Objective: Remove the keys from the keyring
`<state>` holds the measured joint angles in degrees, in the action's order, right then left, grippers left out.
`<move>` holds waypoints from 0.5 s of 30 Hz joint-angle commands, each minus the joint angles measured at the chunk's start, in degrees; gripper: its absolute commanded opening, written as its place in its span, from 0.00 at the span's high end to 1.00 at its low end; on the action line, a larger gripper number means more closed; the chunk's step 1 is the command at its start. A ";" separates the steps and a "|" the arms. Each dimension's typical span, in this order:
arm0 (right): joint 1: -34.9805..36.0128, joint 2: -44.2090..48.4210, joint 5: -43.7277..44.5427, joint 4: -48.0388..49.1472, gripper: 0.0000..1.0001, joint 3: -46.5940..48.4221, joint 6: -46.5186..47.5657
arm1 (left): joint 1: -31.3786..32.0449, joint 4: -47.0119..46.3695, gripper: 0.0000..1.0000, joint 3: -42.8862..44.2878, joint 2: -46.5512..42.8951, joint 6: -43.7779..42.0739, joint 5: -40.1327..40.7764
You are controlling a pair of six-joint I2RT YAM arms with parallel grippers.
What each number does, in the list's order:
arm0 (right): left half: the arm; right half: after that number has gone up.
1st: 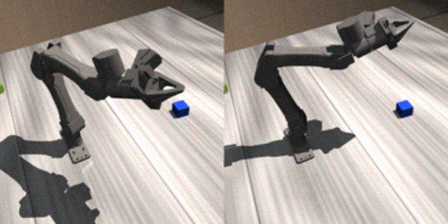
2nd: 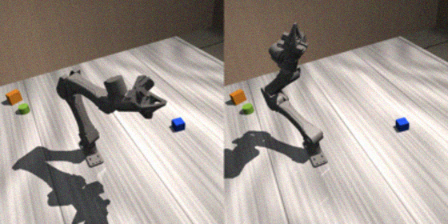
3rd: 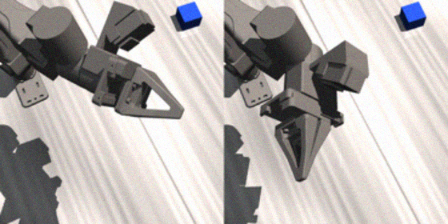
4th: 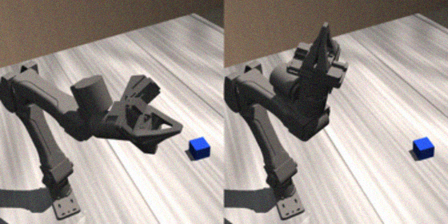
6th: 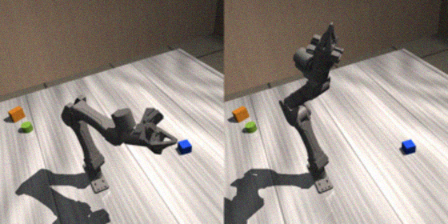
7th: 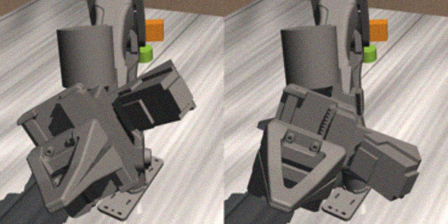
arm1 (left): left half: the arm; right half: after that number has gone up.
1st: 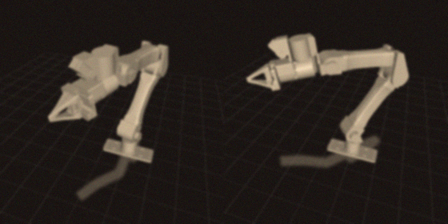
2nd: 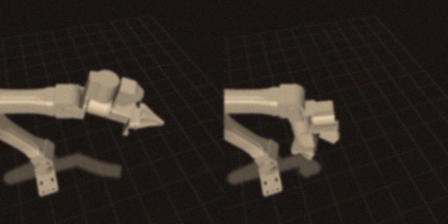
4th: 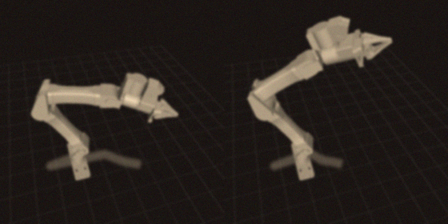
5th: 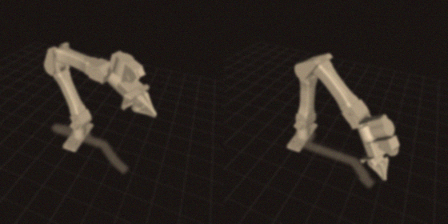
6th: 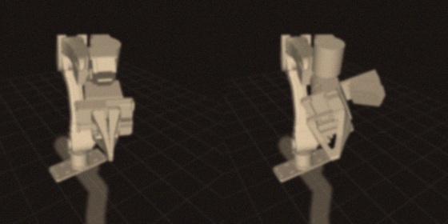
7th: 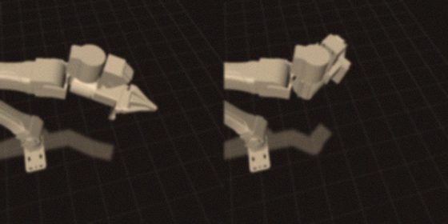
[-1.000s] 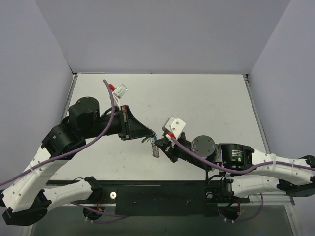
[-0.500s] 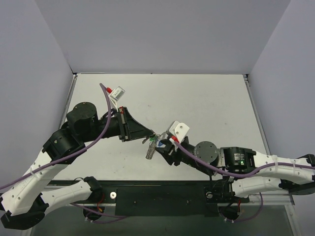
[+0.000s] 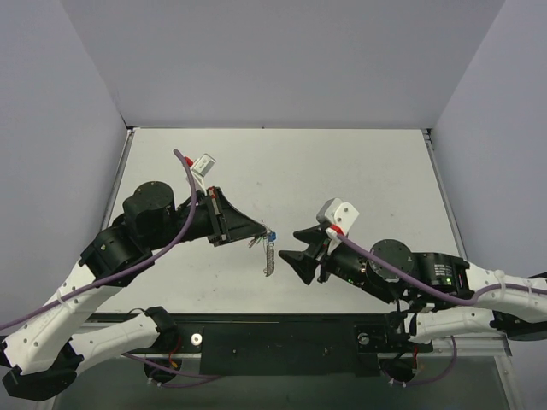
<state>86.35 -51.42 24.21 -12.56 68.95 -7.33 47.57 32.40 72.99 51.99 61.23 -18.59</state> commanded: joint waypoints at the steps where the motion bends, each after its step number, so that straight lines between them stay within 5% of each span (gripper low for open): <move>1: 0.14 -3.24 0.05 2.19 0.56 4.00 4.78 | 0.33 -4.98 1.00 0.93 -0.83 1.00 0.57; 10: -3.90 -5.89 -5.30 -0.10 0.62 6.82 5.93 | 0.59 -4.72 1.00 0.92 -0.75 0.38 0.13; 15: -10.12 -4.05 -17.40 1.65 0.63 4.63 4.97 | 0.77 -4.63 1.00 1.36 -0.75 0.03 -0.48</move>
<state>80.55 -57.56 16.86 -13.54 73.49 -2.24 47.94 32.27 72.99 51.92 61.45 -18.41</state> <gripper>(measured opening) 0.372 0.023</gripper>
